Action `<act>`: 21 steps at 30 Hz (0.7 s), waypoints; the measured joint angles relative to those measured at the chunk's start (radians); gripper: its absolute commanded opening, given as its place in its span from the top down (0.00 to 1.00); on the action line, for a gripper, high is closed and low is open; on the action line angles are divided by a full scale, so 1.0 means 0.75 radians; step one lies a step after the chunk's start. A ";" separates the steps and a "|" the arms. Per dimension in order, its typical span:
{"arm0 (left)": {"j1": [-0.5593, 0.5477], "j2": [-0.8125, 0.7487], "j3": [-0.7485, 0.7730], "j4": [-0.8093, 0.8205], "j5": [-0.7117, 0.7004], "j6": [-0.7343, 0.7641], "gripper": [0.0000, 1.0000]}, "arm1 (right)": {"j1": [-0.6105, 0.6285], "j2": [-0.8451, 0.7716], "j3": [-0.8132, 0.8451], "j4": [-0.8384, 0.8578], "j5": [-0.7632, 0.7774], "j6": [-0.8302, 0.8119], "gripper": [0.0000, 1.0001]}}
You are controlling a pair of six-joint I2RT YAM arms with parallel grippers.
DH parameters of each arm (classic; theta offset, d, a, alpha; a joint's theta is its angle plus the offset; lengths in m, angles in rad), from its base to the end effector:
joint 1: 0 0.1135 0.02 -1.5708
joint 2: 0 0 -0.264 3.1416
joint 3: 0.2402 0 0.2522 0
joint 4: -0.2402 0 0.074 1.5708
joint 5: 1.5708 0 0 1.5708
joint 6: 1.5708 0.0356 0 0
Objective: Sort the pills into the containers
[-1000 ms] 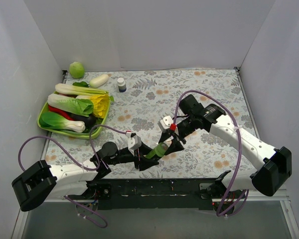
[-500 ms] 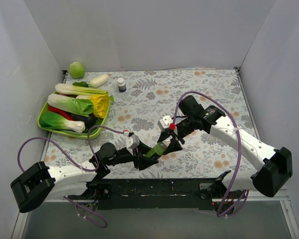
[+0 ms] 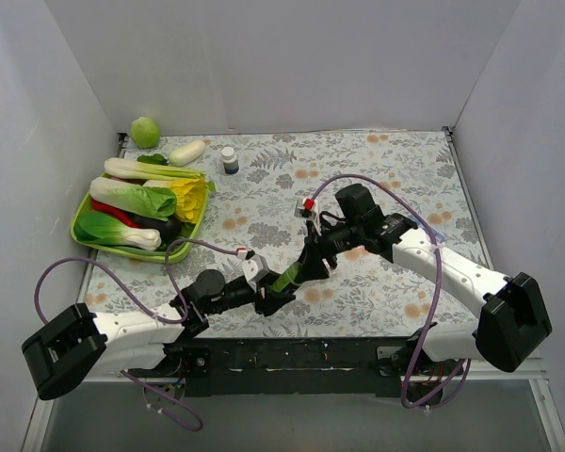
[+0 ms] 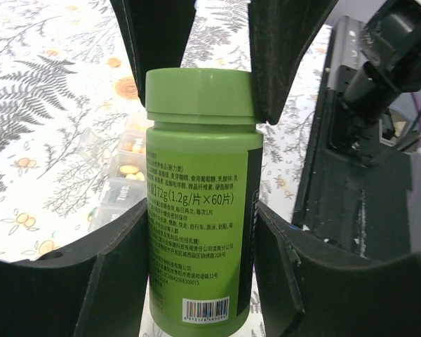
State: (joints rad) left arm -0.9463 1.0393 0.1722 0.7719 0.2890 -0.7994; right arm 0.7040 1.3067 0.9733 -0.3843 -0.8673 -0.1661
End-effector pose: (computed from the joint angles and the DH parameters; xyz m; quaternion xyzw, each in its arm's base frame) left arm 0.1076 -0.1666 0.1829 0.1503 0.7232 -0.5785 0.3461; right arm 0.1923 0.1989 0.2811 -0.5058 0.6759 0.4685 0.2603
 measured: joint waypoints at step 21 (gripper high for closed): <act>0.004 -0.183 -0.050 0.148 -0.030 -0.017 1.00 | -0.066 -0.033 0.222 -0.280 -0.096 -0.384 0.04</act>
State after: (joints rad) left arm -0.9436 0.9020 0.1349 0.8825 0.2665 -0.8120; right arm 0.6548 1.2823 1.1400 -0.5945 -0.9390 -0.4538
